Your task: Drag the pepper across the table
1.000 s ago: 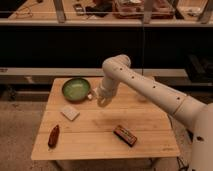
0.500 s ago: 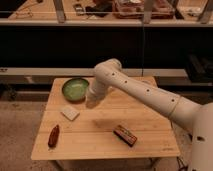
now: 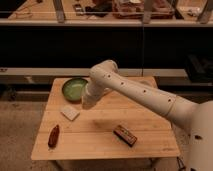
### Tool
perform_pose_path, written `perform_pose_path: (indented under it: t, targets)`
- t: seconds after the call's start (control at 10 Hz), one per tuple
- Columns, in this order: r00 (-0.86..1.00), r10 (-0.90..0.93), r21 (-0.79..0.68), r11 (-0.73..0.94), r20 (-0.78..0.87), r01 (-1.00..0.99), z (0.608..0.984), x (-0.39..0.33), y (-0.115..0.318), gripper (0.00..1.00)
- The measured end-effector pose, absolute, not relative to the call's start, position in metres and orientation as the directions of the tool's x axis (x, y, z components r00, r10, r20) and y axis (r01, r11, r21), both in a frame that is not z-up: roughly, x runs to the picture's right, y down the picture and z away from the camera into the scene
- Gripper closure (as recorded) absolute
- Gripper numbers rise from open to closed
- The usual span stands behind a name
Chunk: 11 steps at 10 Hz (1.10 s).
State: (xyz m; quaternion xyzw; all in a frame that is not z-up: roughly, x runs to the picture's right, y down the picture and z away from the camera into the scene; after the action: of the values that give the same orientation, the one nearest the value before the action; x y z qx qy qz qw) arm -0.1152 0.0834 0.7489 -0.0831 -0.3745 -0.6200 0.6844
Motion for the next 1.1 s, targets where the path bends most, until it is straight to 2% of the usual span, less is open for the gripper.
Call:
perform_pose_path:
  t: [0.4, 1.1]
  targets:
    - [-0.118, -0.814, 0.437, 0.178, 0.569, 0.882, 0.741, -0.184, 0.099, 0.69]
    - [-0.223, -0.804, 0.435, 0.049, 0.552, 0.899, 0.734, -0.242, 0.149, 0.69]
